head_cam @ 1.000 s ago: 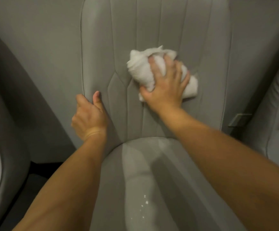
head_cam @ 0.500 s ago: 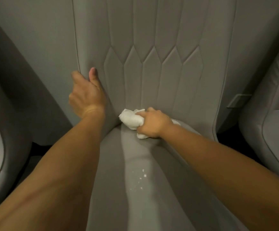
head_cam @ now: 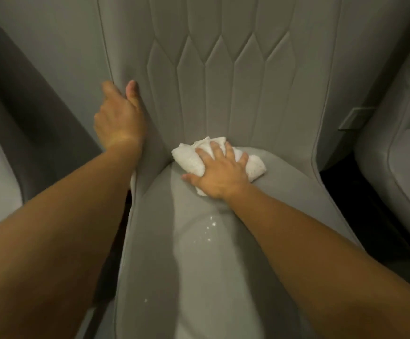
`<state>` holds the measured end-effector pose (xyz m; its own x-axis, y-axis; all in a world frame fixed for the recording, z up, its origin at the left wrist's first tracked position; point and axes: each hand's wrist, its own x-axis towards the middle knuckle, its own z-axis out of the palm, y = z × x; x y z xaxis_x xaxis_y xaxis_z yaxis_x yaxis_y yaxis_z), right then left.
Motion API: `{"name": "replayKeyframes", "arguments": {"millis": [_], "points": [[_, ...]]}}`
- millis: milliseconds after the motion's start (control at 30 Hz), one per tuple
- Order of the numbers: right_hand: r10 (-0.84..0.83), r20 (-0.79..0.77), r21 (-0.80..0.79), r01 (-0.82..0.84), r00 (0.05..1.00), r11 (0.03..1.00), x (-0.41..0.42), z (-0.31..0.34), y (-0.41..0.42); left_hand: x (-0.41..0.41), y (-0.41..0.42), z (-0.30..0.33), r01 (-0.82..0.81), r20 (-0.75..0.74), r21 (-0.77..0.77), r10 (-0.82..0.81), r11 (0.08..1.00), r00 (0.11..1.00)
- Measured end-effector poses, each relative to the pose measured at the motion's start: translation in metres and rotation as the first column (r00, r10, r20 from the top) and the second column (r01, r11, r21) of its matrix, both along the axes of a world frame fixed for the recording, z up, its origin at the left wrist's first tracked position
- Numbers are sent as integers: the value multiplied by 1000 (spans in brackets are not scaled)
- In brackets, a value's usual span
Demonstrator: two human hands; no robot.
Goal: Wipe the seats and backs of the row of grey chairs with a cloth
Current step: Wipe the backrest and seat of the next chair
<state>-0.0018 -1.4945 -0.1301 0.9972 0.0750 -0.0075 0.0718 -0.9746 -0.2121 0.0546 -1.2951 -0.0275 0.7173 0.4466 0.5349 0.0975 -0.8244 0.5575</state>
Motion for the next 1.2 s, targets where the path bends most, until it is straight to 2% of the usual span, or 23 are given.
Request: {"name": "replayKeyframes", "arguments": {"millis": [67, 133, 200, 267, 333, 500, 633, 733, 900, 1000, 1100, 1200], "points": [[-15, 21, -17, 15, 1000, 1000, 0, -1, 4, -21, 13, -19, 60, -123, 81, -50, 995, 991], [-24, 43, -24, 25, 999, 999, -2, -1, 5, -52, 19, -51, 123, -299, 98, -89, 988, 950], [-33, 57, -16, 34, 998, 999, -3, 0, 5, -82, 18, -82, 167, -465, -8, -152, 986, 872], [-33, 63, -20, 34, 997, 999, -3, 1, 5, -106, 17, -103, 134, -541, -205, -226, 970, 810], [-29, 58, -26, 31, 998, 999, -3, 1, 5, -123, 23, -113, 91, -550, -322, -265, 942, 792], [-35, 16, -37, 35, 999, 999, -3, 4, 7, -145, 36, -115, 47, -642, -464, -373, 885, 670], [5, -8, -14, -5, 1000, 1000, -16, 9, 11, -155, 31, -117, 28, -600, -436, -314, 900, 736], [94, -12, -43, -94, 996, 995, -45, 9, 5, -152, 33, -118, 37, -599, -430, -316, 902, 735], [226, -19, -12, -226, 974, 974, -129, 18, -4, -154, 29, -118, 48, -643, -219, -181, 974, 744], [277, -41, -19, -278, 960, 960, -180, 23, -11, -155, 27, -116, 42, -671, -182, -155, 982, 725], [237, -10, -68, -237, 972, 969, -203, 21, -11, -157, 26, -114, 46, -691, -197, -172, 979, 702], [130, 33, -69, -127, 991, 989, -178, 22, 9, -164, 24, -110, 46, -692, -255, -215, 966, 689]]}}
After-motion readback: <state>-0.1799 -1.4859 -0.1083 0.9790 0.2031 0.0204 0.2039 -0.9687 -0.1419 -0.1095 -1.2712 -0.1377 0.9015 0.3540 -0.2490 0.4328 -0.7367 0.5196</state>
